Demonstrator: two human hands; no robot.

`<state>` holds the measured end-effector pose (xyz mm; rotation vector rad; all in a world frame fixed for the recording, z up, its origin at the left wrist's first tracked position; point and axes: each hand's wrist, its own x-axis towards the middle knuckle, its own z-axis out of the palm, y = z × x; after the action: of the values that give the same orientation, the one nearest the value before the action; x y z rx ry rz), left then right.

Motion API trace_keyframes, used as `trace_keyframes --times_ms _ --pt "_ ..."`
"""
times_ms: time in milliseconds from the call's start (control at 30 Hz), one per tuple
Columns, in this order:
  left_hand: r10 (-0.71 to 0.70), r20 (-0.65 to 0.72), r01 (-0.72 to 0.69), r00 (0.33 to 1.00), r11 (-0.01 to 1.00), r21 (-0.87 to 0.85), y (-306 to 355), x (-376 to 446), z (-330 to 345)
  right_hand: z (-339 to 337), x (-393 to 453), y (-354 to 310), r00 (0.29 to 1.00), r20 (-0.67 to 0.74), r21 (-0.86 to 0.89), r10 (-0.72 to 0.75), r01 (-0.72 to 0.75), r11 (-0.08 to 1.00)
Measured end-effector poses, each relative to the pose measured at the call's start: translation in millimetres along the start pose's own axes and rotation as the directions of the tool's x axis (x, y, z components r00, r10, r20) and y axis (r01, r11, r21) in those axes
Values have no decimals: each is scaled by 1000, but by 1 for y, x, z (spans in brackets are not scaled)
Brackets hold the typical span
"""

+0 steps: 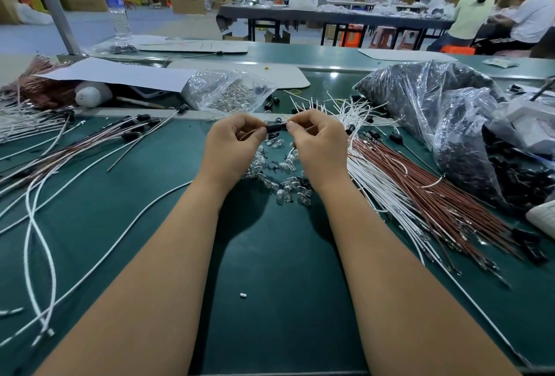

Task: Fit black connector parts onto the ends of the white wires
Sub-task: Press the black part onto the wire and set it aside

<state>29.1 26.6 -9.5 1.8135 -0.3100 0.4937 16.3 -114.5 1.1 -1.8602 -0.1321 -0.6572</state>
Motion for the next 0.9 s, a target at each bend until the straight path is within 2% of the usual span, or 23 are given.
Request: trace_keyframes --times_ms 400,633,900 --pt "-55 9 56 998 990 -131 2 -1 -3 -2 1 0 997 73 39 1 -4 999" --pt "-60 -9 58 998 987 -152 2 -1 -4 0 1 -3 979 175 214 104 -141 967" --pt "-46 84 58 995 987 -152 5 -1 -2 2 0 -2 964 245 246 108 -170 954"
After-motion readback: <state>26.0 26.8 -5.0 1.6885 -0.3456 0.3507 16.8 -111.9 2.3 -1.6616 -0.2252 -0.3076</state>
